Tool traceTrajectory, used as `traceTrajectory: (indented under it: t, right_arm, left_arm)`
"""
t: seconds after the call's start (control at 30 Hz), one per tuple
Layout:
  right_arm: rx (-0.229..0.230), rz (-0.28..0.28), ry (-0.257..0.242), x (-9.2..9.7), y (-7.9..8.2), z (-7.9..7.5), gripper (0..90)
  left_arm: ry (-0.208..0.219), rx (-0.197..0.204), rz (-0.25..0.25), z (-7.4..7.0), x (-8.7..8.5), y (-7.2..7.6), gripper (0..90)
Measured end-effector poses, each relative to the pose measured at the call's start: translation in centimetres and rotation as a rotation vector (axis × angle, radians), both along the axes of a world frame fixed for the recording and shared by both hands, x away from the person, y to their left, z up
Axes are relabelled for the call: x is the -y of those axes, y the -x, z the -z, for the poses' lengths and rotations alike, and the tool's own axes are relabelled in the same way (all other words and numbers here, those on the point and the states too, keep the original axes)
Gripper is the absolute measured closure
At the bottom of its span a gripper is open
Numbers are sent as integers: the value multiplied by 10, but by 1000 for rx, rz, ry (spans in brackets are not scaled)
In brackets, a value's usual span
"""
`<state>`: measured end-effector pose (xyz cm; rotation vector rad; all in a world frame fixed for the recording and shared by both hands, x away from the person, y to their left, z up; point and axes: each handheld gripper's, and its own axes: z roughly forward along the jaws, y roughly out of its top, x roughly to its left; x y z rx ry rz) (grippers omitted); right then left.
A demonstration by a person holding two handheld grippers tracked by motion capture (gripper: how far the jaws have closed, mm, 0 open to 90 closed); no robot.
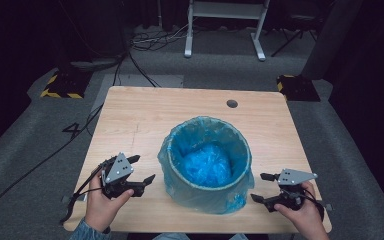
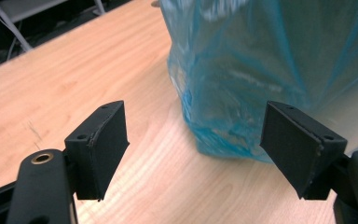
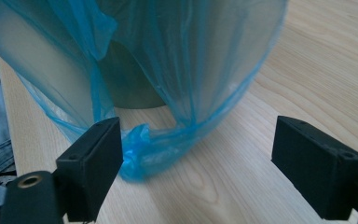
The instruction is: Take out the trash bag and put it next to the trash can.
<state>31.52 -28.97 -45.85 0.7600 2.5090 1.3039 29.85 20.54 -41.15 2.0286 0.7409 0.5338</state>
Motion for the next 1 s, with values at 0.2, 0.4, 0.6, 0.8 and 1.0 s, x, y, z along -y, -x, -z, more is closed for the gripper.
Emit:
traceTrajectory:
  t: [0.2, 0.4, 0.6, 0.8, 1.0]
  right_arm:
    - [23, -27, -6, -20, -10, 3, 237]
    - [3, -27, -18, -27, -23, 6, 647]
    - [43, -35, -49, -24, -16, -7, 882]
    - [97, -36, -95, -22, -6, -28, 900]
    - [146, -45, -115, -20, 6, -54, 900]
  left_arm:
    - [3, -15, -2, 10, 0, 2, 228]
    - [14, -26, 0, 15, -1, 4, 228]
    - [21, -30, 8, 16, -1, 5, 217]
    - [40, -18, 38, 14, 6, 4, 205]
    - [40, -16, 52, 14, 10, 2, 188]
